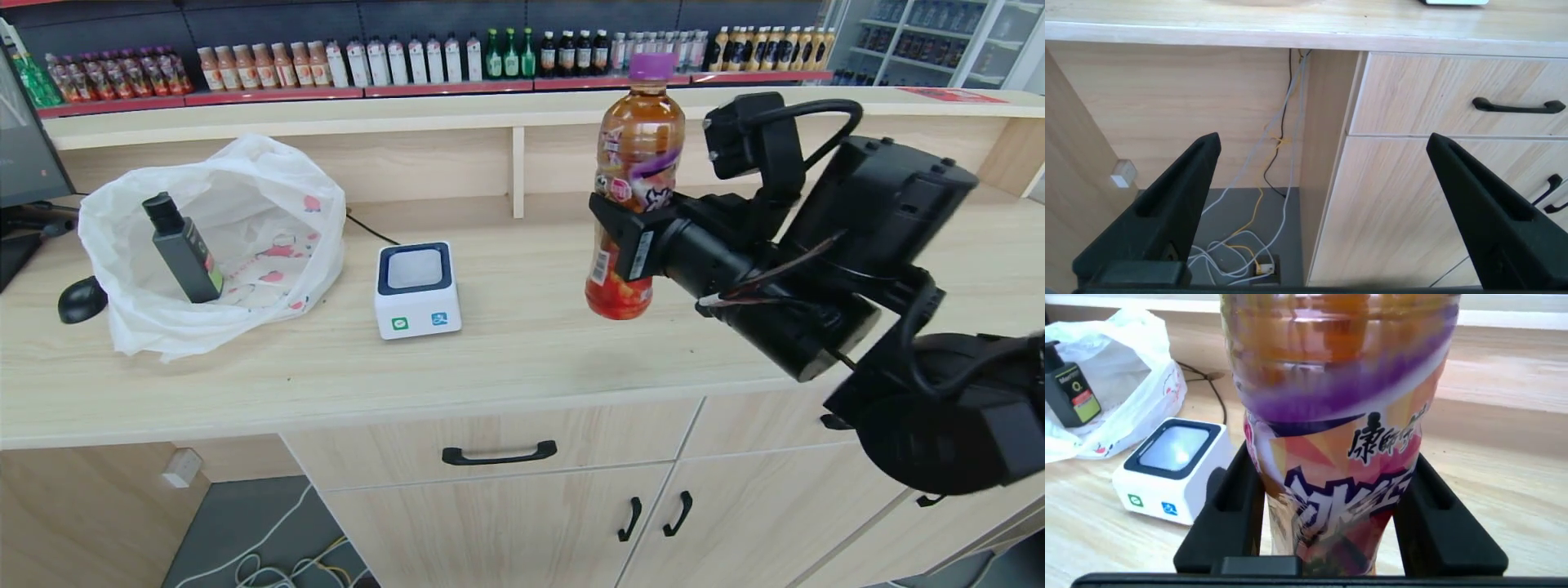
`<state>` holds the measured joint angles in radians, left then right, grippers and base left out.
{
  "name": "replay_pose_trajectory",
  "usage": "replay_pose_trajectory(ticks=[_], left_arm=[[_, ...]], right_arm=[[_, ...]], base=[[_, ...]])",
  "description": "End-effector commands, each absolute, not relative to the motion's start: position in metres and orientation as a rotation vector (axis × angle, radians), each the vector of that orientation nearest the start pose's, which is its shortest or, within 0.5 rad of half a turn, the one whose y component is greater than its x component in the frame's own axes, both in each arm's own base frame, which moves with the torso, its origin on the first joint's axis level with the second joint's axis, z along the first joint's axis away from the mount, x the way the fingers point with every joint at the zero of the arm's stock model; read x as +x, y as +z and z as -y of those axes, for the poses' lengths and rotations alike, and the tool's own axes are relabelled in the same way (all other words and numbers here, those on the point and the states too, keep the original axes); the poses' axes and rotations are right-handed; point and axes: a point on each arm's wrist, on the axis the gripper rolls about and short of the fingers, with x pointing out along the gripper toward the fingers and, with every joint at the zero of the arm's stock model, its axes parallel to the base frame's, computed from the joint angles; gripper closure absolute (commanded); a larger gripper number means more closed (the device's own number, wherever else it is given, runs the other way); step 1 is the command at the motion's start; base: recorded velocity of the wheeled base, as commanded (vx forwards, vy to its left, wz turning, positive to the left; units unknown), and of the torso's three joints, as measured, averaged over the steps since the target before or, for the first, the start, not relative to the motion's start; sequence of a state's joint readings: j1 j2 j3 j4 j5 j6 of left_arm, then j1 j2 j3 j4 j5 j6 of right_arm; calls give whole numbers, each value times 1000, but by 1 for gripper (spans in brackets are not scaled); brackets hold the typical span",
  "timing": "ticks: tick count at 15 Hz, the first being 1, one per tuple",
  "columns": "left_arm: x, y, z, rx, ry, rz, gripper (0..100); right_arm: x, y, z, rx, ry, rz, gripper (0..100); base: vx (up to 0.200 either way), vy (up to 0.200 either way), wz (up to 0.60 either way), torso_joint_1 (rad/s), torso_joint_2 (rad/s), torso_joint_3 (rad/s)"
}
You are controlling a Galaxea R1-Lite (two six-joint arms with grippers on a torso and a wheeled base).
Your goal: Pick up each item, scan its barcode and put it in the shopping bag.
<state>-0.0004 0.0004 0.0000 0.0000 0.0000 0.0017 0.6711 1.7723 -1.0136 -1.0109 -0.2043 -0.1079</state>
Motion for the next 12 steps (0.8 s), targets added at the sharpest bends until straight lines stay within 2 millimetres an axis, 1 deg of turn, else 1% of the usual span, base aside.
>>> replay_pose_trajectory(ticks=[1,2,3,5,8,12], left_arm=[[-23,75,0,2,0,0,0],[-23,75,0,2,-2,0,0],[-23,75,0,2,-2,0,0],[-23,75,0,2,0,0,0],[-23,75,0,2,-2,0,0],[-23,75,0,2,0,0,0]], right_arm=[[241,257,-194,10,466,291,100],[228,248,-186,10,454,284,100],[223,246,-185,12,453,278,100],[202,233,-170,1,456,245,100],[190,229,-162,44,498,253,100],[182,226,-157,143,604,224,100]], base=[[0,0,0,0,0,0],[0,0,0,0,0,0],[0,0,0,0,0,0],[0,0,0,0,0,0],[0,0,0,0,0,0],[0,0,0,0,0,0]])
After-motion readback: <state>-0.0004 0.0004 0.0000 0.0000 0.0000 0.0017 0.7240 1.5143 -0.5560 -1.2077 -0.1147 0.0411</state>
